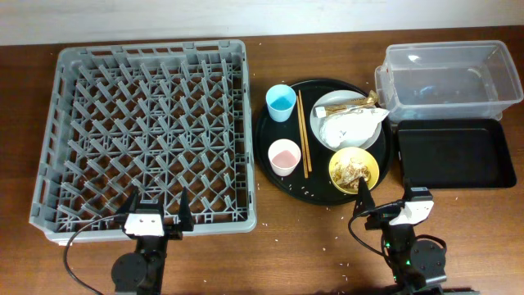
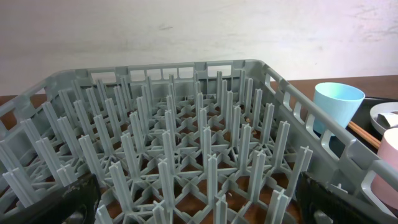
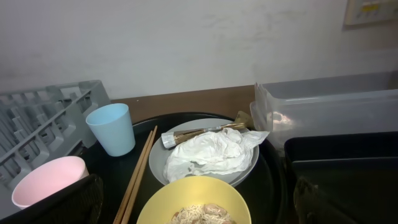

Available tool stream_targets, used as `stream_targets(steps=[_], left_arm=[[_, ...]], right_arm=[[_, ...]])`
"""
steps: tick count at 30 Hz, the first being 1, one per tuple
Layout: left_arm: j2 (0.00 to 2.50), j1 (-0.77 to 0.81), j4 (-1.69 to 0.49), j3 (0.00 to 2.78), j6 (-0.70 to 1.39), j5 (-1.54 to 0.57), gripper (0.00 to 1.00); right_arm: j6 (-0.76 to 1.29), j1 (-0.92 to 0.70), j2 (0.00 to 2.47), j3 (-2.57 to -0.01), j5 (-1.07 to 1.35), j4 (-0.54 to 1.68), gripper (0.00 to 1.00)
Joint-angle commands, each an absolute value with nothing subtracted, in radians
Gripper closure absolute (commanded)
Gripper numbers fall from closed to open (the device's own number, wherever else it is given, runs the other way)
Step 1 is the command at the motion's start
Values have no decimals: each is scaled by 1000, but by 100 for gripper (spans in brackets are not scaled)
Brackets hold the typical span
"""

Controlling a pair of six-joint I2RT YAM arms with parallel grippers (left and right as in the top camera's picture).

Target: Sort waste into correct bins and load items into the dishwasher rack

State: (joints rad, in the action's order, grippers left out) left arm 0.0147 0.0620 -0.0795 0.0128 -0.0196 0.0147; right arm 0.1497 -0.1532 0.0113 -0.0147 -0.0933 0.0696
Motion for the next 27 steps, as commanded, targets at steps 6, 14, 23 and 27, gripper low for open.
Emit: stream_targets(steps=[6, 14, 23, 27], left_arm=[[7, 56, -84, 9, -39, 15, 0], [7, 56, -84, 9, -39, 15, 0], [7, 56, -84, 9, -39, 15, 0], [7, 56, -84, 9, -39, 14, 0]], right_arm=[[146, -150, 12, -6, -116, 70, 1], [146, -150, 12, -6, -109, 71, 2], [146, -150, 12, -6, -109, 70, 2], [146, -150, 12, -6, -109, 43, 2]])
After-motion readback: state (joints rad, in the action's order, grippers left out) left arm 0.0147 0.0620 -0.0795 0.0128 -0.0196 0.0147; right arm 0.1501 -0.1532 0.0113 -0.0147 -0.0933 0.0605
